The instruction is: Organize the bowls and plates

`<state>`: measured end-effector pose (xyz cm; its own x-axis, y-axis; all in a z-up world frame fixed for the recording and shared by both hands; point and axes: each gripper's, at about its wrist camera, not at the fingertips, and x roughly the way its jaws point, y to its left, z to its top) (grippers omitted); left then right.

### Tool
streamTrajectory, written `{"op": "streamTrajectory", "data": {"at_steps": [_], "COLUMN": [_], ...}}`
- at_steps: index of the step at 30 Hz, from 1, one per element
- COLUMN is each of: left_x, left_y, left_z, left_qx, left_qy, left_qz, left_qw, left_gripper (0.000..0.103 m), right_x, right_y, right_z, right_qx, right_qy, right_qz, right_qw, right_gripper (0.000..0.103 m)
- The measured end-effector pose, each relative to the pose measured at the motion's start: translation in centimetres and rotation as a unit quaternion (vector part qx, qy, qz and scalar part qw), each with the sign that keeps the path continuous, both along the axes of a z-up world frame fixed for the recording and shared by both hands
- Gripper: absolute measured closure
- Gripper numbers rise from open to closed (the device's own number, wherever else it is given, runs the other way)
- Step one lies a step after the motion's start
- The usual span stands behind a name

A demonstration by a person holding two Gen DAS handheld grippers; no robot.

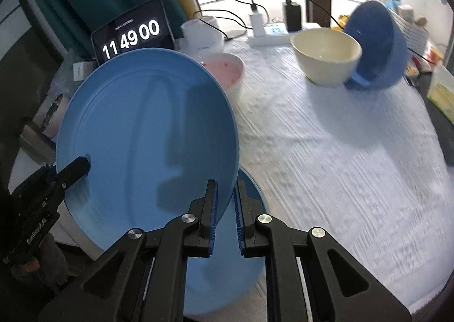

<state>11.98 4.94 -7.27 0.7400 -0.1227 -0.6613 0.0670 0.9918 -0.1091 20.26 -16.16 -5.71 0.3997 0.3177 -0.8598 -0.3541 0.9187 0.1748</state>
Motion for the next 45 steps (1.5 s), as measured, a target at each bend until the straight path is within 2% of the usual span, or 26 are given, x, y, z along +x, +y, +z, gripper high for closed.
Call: {"op": "streamTrajectory", "data": {"at_steps": [6,17,25,34,40,45], "left_x": [-0.2,-0.7,-0.7,-1.2,-1.8,-2.0], "left_y": [-1.7,-3.1,-2.3,-2.6,-2.7,-1.7], "left_z": [-1.3,-3.6,-4.7,-4.3,-3.8,-3.1], "left_qx": [-0.001,-0.009,-0.012,0.009,0.016,0.021], "left_qy": [0.022,0.065,0.093,0.094,0.093,0.078], "left_qz": [-0.028,-0.048,-0.049,-0.067,-0.08,-0.062], "left_qw": [0.9994,0.9967,0.9944,0.9933,0.9923,0.9948], "left_gripper": [0.081,0.079,0.076,0.073,0.067,0.058], "right_x": [-1.2,-2.5,-3.2,-3.1,-2.9,-2.5], "right_y": [-2.1,-4.7,-4.3,-4.0,-4.3,-4.1], "right_z": [-0.5,-2.3,-2.6,-3.0,-3.3,-4.1], "right_qx": [-0.009,0.0,0.005,0.001,0.007,0.011], "right_qy": [0.01,0.038,0.042,0.043,0.049,0.056], "right_qz": [-0.019,-0.041,-0.026,-0.024,-0.026,-0.021], "right_qw": [1.0,0.998,0.999,0.999,0.998,0.998], "right_gripper": [0.09,0.09,0.088,0.088,0.087,0.085]}}
